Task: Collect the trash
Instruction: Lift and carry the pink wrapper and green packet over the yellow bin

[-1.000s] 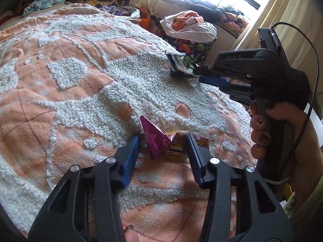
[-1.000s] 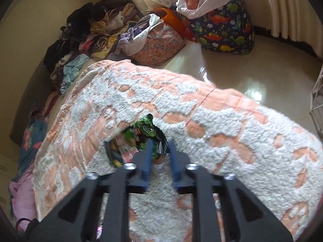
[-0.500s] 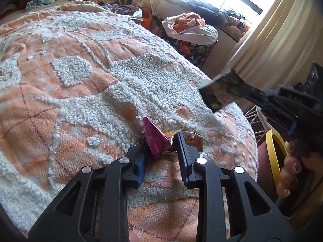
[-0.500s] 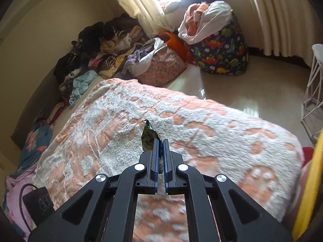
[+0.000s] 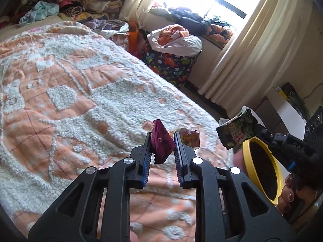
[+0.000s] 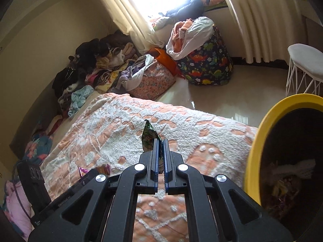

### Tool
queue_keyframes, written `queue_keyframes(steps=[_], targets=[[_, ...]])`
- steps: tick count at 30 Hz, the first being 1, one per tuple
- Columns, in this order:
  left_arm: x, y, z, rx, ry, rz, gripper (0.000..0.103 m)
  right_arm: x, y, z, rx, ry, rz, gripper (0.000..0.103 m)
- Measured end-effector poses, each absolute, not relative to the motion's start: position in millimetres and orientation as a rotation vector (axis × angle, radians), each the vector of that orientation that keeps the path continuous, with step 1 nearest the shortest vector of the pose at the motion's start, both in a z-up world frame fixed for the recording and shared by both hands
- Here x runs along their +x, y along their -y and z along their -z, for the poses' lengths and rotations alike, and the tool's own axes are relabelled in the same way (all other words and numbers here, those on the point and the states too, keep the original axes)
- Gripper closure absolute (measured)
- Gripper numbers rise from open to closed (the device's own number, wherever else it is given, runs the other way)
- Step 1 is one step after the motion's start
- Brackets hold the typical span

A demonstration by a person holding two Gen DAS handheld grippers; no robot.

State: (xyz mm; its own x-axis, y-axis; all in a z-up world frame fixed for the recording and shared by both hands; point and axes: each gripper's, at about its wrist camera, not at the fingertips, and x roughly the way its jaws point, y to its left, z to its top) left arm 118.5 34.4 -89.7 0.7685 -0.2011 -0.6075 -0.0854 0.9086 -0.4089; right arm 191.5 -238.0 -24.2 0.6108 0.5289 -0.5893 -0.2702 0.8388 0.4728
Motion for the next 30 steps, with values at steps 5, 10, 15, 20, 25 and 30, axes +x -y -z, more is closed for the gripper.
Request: queue_keyframes(steps=[5, 10, 15, 20, 25, 30], targets=[[119, -13, 79, -0.398, -0.688, 0.100, 0.088, 180, 259, 17, 0.365, -0.768, -0.443, 0.099], [119, 2, 71, -0.371, -0.684, 0.134, 0.088, 174, 279, 13, 0.382, -0.750, -0.407, 0.099], [118, 23, 65, -0.337, -0.680, 0.168, 0.088, 168, 299, 12, 0.398, -0.737, -0.373, 0.099], [118, 41, 60, -0.305, -0.682, 0.207, 0.088, 165, 317, 11, 0.417, -0.732, -0.331, 0.099], [117, 62, 56, -0.272, -0.686, 0.252, 0.088, 163, 335, 9, 0.424, -0.715, -0.279, 0.099], [116, 85, 55, -0.232, -0.692, 0.304, 0.088, 160, 355, 7, 0.418, -0.696, -0.211, 0.099]])
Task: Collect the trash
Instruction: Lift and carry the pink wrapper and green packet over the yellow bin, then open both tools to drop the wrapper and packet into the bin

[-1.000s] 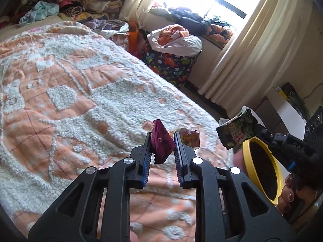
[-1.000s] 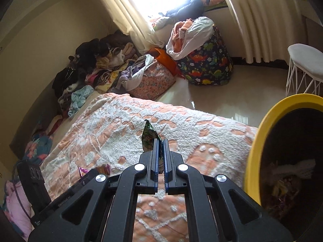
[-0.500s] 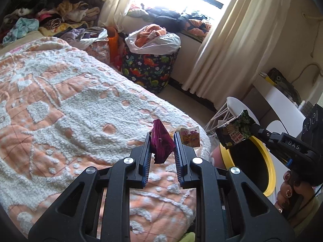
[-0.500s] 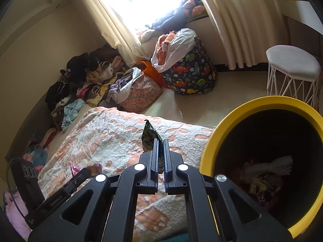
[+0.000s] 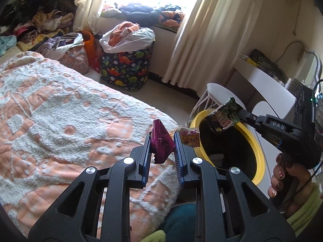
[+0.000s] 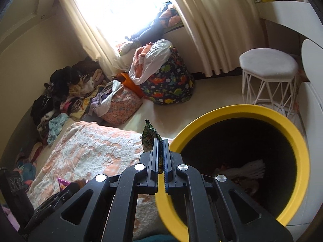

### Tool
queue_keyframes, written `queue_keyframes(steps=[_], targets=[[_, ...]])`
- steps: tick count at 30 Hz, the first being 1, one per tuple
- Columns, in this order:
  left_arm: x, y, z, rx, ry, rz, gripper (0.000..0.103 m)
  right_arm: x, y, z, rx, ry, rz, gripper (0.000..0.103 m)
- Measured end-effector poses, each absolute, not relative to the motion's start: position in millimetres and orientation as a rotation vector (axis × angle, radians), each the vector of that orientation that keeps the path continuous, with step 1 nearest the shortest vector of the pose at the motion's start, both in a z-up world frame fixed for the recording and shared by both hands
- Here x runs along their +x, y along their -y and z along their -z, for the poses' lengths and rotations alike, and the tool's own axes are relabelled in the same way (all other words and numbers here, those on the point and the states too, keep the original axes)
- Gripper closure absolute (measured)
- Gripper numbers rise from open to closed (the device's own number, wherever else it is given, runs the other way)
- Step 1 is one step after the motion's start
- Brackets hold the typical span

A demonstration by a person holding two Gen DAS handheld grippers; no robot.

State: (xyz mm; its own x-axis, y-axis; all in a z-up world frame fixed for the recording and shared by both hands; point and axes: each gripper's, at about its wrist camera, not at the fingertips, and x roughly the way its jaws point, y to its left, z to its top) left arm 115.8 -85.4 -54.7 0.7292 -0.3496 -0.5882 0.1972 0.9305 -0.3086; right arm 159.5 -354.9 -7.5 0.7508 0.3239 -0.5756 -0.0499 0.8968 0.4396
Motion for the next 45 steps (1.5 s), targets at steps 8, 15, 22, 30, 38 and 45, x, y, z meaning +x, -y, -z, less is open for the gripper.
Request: queue_keyframes(steps=[8, 15, 22, 30, 38, 45], targets=[[112, 121, 53, -0.187, -0.699, 0.375, 0.088, 159, 385, 9, 0.435, -0.681, -0.136, 0.099], [111, 147, 56, -0.151, -0.712, 0.422, 0.088, 159, 408, 13, 0.441, -0.692, -0.058, 0.099], [113, 169, 62, -0.107, -0.729, 0.459, 0.088, 162, 430, 27, 0.482, -0.754, -0.005, 0.099], [123, 193, 71, -0.060, -0.760, 0.491, 0.088, 159, 446, 37, 0.527, -0.779, 0.038, 0.096], [136, 225, 81, -0.025, -0.805, 0.534, 0.087, 160, 459, 45, 0.574, -0.806, 0.048, 0.074], [153, 247, 94, 0.004, -0.865, 0.542, 0.079, 149, 469, 34, 0.585, -0.793, 0.068, 0.056]])
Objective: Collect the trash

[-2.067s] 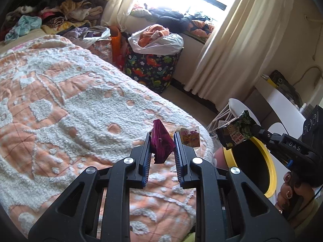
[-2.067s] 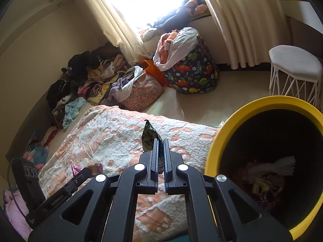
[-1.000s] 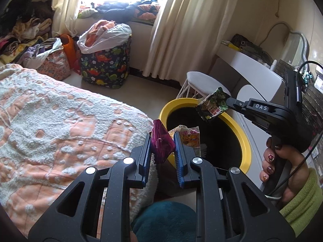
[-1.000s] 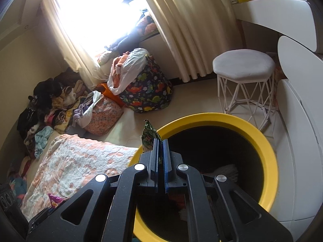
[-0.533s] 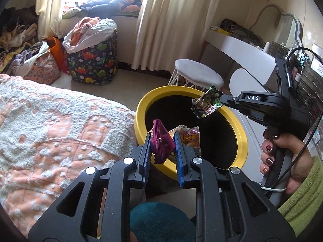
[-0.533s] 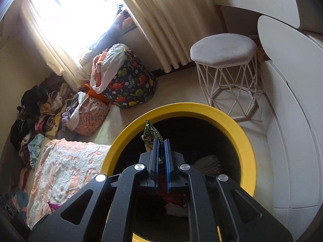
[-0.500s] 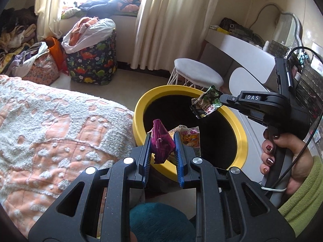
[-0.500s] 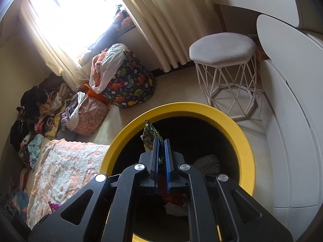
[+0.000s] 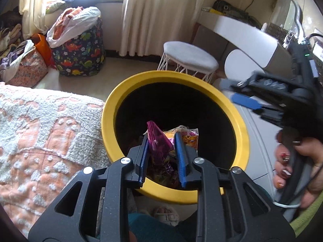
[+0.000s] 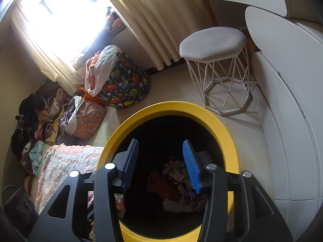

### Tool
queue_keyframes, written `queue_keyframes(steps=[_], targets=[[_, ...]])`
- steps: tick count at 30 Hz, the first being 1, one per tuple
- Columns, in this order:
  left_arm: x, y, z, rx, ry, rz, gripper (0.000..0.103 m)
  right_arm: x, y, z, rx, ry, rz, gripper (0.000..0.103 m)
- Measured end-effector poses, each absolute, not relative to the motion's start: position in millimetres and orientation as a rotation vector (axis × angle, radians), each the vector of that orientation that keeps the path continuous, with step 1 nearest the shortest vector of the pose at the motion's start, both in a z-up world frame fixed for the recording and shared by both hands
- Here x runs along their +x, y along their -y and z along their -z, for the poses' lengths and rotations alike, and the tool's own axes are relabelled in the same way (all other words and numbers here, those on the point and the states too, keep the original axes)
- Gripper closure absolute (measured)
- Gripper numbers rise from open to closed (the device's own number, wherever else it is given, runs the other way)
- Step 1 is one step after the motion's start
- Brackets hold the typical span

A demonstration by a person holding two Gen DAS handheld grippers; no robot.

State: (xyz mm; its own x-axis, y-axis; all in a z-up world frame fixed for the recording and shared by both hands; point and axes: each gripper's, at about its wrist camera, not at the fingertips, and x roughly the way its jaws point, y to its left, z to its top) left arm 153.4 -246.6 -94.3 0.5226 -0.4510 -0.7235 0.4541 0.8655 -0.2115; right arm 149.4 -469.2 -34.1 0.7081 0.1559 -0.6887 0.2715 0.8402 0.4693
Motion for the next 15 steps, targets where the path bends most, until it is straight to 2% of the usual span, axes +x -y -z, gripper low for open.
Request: queue_keyframes(steps=[1, 3, 5, 7, 10, 13, 15], targets=[[155, 248, 96, 0.007, -0.872, 0.540, 0.069, 147, 471, 31, 0.583, -0.787, 0.072, 0.054], [156, 250, 97, 0.011, -0.876, 0.540, 0.059, 143, 472, 25, 0.576, -0.777, 0.073, 0.051], [155, 249, 97, 0.020, -0.869, 0.529, 0.054, 137, 472, 20, 0.571, -0.764, 0.076, 0.045], [155, 246, 96, 0.022, -0.862, 0.513, 0.040, 129, 470, 14, 0.570, -0.743, 0.083, 0.039], [153, 236, 92, 0.013, -0.850, 0.490, 0.026, 119, 460, 4, 0.535, -0.711, 0.075, 0.029], [149, 221, 87, 0.004, -0.834, 0.462, 0.015, 108, 448, -6, 0.499, -0.664, 0.056, 0.019], [146, 209, 83, -0.006, -0.817, 0.441, 0.013, 101, 439, -10, 0.477, -0.639, 0.032, 0.016]])
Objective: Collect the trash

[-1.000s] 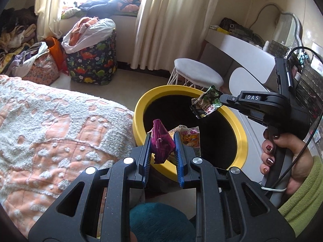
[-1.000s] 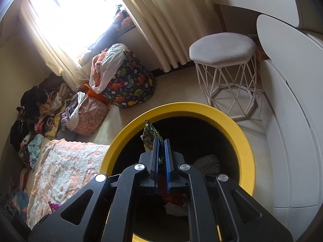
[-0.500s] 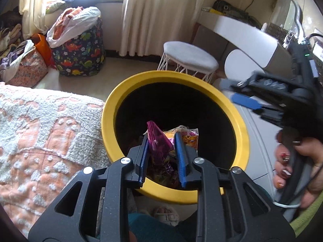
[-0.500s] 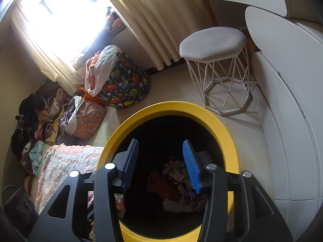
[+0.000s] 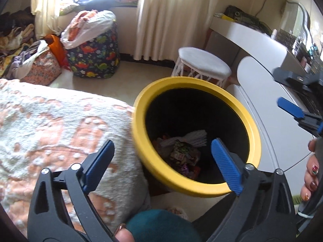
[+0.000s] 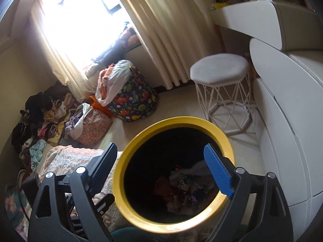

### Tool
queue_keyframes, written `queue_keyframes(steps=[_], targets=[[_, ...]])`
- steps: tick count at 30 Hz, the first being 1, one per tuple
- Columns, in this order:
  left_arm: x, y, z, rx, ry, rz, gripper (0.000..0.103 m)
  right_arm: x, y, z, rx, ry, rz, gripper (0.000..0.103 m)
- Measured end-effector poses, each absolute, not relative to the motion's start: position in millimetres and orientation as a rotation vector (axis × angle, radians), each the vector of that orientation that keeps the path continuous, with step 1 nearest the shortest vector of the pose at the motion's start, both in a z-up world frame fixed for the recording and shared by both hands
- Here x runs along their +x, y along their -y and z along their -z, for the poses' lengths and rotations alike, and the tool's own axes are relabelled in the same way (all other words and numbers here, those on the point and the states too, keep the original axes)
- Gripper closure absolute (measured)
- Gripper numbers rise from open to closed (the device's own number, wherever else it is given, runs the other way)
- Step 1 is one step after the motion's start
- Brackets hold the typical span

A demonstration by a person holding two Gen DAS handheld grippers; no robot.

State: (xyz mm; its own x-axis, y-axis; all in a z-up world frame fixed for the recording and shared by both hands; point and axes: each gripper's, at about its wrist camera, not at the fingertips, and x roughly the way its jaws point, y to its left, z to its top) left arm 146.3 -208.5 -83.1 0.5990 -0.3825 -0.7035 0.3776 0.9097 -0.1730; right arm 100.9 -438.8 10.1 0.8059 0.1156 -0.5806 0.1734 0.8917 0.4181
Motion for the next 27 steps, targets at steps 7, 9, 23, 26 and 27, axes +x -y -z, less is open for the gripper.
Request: queue_keyframes(steps=[7, 9, 23, 26, 27], targets=[[126, 169, 68, -0.026, -0.745, 0.362, 0.011, 68, 397, -21, 0.336, -0.513, -0.035, 0.007], [119, 158, 62, -0.028, -0.720, 0.344, 0.011, 58, 384, -22, 0.304, -0.483, -0.051, 0.007], [66, 82, 37, -0.075, -0.571, 0.160, 0.011, 12, 335, -22, 0.171, -0.273, -0.063, 0.007], [60, 73, 36, -0.082, -0.558, 0.143, 0.011, 4, 326, -21, 0.140, -0.240, -0.058, 0.007], [57, 70, 35, -0.077, -0.550, 0.137, 0.011, 4, 323, -20, 0.127, -0.238, -0.065, 0.007]])
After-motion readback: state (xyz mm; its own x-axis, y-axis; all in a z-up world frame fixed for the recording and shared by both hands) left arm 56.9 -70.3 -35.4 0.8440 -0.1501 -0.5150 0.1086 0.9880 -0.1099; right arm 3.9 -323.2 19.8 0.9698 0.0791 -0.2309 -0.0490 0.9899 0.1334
